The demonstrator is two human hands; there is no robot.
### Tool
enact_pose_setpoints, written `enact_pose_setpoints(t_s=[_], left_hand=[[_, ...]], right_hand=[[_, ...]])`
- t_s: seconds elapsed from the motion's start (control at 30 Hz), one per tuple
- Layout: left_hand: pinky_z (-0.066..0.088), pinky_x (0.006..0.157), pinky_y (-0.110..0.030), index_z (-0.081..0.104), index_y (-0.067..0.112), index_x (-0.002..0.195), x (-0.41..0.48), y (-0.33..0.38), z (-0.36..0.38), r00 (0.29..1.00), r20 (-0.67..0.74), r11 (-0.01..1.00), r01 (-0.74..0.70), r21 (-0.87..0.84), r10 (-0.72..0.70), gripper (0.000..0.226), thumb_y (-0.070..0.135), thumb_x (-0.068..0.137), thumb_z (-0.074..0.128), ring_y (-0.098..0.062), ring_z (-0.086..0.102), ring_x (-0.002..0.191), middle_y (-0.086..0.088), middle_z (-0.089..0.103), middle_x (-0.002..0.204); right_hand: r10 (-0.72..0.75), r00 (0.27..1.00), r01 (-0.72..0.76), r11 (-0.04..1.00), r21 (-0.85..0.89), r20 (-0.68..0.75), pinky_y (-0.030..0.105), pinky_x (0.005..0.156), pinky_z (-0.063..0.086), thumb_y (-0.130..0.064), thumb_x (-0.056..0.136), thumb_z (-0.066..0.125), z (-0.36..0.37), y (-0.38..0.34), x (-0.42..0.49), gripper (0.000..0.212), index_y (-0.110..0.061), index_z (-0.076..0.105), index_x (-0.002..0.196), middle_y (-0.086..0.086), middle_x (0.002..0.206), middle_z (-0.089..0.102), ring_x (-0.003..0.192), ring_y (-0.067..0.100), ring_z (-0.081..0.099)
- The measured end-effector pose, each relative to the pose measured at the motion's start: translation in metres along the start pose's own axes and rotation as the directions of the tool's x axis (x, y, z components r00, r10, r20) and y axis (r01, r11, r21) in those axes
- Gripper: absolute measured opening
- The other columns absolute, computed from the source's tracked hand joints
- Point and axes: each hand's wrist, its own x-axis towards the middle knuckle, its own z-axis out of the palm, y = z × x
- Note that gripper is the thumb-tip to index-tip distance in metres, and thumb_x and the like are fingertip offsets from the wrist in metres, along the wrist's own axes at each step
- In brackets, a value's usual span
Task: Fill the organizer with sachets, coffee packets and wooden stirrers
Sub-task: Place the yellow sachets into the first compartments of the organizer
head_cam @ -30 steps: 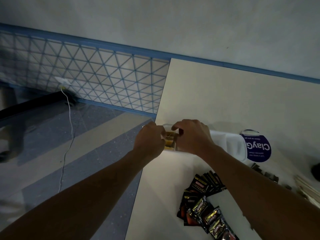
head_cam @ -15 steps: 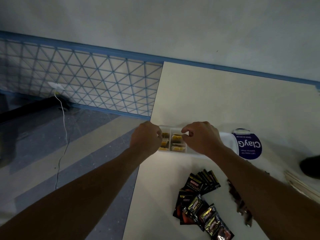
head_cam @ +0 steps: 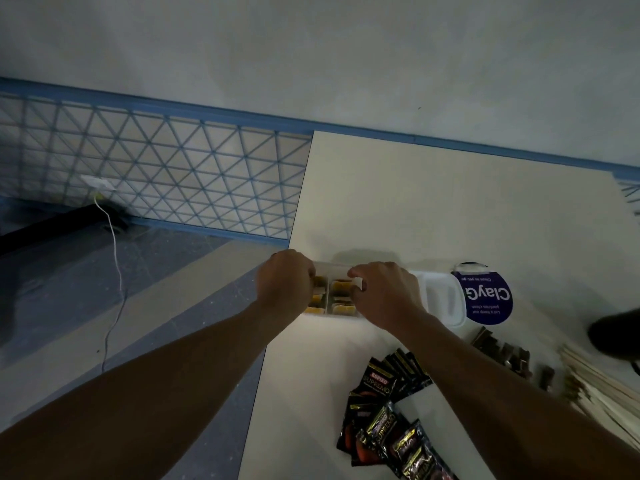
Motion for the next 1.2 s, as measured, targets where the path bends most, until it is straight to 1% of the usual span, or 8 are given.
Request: enact_pose_setpoints(t_s=[0.13,0.37,0.57,0.7,0.8,0.97,1.07,1.2], left_hand=[[0.038,0.059,-0.023,0.076,0.021,0.098,0.001,0.001,-0.008,0.996,-0.056,0.997,-0.072,-0.034,0.070,0.016,0.020,0.090,0.062,-0.018,0.063,0.077,-0.002,0.071,0.092],[0.037,0.053,-0.020,0.076,0.024,0.095,0.007,-0.003,-0.019,0.988,-0.114,0.989,-0.117,-0.085,0.107,0.011,0.023,0.087,0.068,-0.011,0.055,0.062,0.001,0.070,0.080],[0.047,0.064,-0.025,0.073,0.024,0.110,0.001,-0.009,-0.007,0.995,-0.017,0.990,-0.099,-0.100,0.097,0.023,0.029,0.088,0.068,-0.019,0.065,0.082,-0.004,0.071,0.098],[0.052,0.066,-0.029,0.071,0.020,0.114,-0.001,-0.013,-0.008,0.994,-0.025,0.987,-0.113,-0.112,0.111,0.027,0.022,0.088,0.065,-0.020,0.064,0.082,-0.006,0.071,0.097],[0.044,0.061,-0.024,0.070,0.023,0.111,0.001,-0.015,-0.009,0.997,-0.045,0.990,-0.067,-0.126,0.061,0.027,0.018,0.084,0.068,-0.014,0.059,0.074,-0.002,0.069,0.092],[0.051,0.063,-0.027,0.071,0.026,0.105,0.004,-0.012,-0.008,0.998,-0.045,0.993,-0.043,-0.112,0.038,0.021,0.024,0.084,0.069,-0.016,0.062,0.076,0.000,0.069,0.091],[0.048,0.060,-0.026,0.074,0.025,0.095,0.005,-0.006,-0.009,0.998,-0.049,0.995,-0.030,-0.097,0.025,0.011,0.023,0.086,0.068,-0.016,0.061,0.073,0.001,0.068,0.088],[0.043,0.056,-0.023,0.075,0.024,0.093,0.005,-0.004,-0.015,0.997,-0.072,0.993,-0.046,-0.107,0.039,0.009,0.023,0.086,0.069,-0.014,0.062,0.069,0.002,0.069,0.083]], right_hand=[[0.021,1.000,-0.021,1.000,0.004,0.004,0.034,0.083,0.054,-0.030,0.087,0.063,0.003,0.000,0.003,0.032,-0.031,0.070,0.118,-0.003,0.107,0.074,0.097,0.021,0.068],[0.020,1.000,-0.020,1.000,0.006,-0.018,0.034,0.082,0.055,-0.031,0.089,0.065,0.005,0.002,0.005,0.030,-0.030,0.071,0.118,-0.002,0.105,0.074,0.096,0.021,0.068],[0.037,0.999,-0.037,0.999,0.008,-0.025,0.032,0.080,0.054,-0.030,0.087,0.067,0.007,0.003,0.003,0.029,-0.031,0.071,0.116,-0.004,0.102,0.075,0.094,0.019,0.068],[0.042,0.999,-0.042,0.999,0.009,-0.017,0.030,0.079,0.051,-0.029,0.087,0.066,0.007,0.004,0.004,0.031,-0.030,0.070,0.118,-0.005,0.103,0.074,0.096,0.018,0.067],[0.053,0.998,-0.053,0.999,0.011,-0.016,0.030,0.077,0.051,-0.030,0.088,0.066,0.006,0.004,0.004,0.029,-0.031,0.070,0.116,-0.004,0.102,0.074,0.095,0.019,0.067],[0.051,0.999,-0.051,0.999,0.015,-0.003,0.032,0.078,0.054,-0.030,0.089,0.064,0.007,0.000,0.004,0.023,-0.031,0.072,0.111,-0.005,0.098,0.074,0.092,0.019,0.067],[0.038,0.999,-0.038,0.999,0.028,-0.011,0.033,0.079,0.054,-0.031,0.087,0.066,0.005,-0.003,0.003,0.025,-0.030,0.071,0.111,-0.006,0.097,0.073,0.091,0.019,0.067],[-0.021,0.996,0.028,0.996,0.086,-0.081,0.034,0.077,0.056,-0.034,0.084,0.068,0.001,-0.011,0.002,0.023,-0.030,0.071,0.106,-0.011,0.087,0.070,0.081,0.014,0.065]])
